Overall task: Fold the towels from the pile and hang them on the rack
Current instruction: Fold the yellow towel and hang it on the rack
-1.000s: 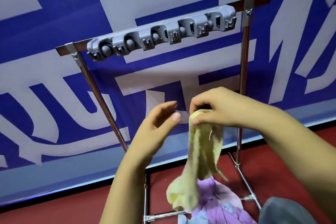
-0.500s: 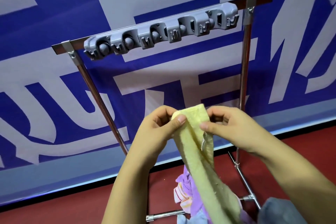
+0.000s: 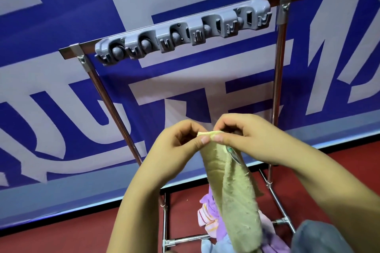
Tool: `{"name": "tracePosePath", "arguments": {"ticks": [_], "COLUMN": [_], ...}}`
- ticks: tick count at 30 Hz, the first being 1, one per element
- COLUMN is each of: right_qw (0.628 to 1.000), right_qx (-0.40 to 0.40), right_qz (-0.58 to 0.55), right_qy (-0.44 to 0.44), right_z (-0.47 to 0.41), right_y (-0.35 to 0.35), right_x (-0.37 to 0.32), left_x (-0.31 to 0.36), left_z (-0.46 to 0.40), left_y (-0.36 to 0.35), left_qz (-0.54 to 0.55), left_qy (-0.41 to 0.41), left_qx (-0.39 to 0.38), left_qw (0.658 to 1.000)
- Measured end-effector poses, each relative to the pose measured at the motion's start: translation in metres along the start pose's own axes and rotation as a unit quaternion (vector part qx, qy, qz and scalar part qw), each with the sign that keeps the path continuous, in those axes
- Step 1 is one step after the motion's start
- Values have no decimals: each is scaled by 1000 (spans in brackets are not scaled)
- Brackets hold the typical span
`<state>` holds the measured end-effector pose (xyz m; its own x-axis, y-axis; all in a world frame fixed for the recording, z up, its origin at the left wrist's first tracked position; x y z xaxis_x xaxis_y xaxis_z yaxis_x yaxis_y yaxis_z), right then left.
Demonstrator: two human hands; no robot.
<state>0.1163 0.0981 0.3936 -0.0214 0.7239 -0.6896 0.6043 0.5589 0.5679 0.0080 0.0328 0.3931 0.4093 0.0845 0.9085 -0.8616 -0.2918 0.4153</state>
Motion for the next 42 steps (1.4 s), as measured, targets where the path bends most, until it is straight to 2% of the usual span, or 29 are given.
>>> {"name": "tracePosePath", "arguments": {"ticks": [3, 6, 9, 15, 20, 29, 32, 35, 39, 42], "right_qw": [999, 997, 995, 983, 979, 974, 965, 928, 868, 803], "right_qx": [-15, -60, -97, -112, -45, 158, 246, 332, 327, 336], "right_qz": [-50, -52, -1, 119, 171, 145, 44, -145, -357, -471], "right_qy": [10, 13, -9, -85, -102, -77, -79, -87, -110, -144], "right_z": [-3, -1, 10, 29, 32, 32, 36, 42, 40, 43], "right_y": [-7, -15, -19, -2, 33, 82, 92, 94, 82, 73], "right_x": [0, 10, 32, 80, 90, 91, 94, 95, 101, 110], "left_x": [3, 1, 0, -9, -20, -34, -40, -47, -66, -82], "left_z": [0, -1, 1, 9, 16, 32, 35, 38, 31, 23], "left_y": [6, 21, 45, 102, 133, 155, 160, 165, 164, 152], "left_qz": [13, 43, 84, 153, 173, 218, 240, 264, 319, 400], "left_qy": [-16, -17, -22, -16, -5, -21, -19, -12, 22, 61], "left_qx": [29, 81, 153, 289, 331, 339, 344, 347, 322, 285], "left_qw": [999, 996, 984, 945, 928, 915, 907, 900, 891, 869]}}
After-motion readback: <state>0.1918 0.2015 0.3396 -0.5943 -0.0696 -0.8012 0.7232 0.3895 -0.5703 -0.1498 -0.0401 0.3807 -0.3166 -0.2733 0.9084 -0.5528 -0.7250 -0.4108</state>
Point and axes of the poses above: each hand's wrist, its own z-axis away from the middle knuckle, its own y-axis out of the back of the hand, x = y × z, the point moved 9 cm from there along -z, towards the middle knuckle, and after that the axes turned 13 degrees about y, right-handed, at the moved point
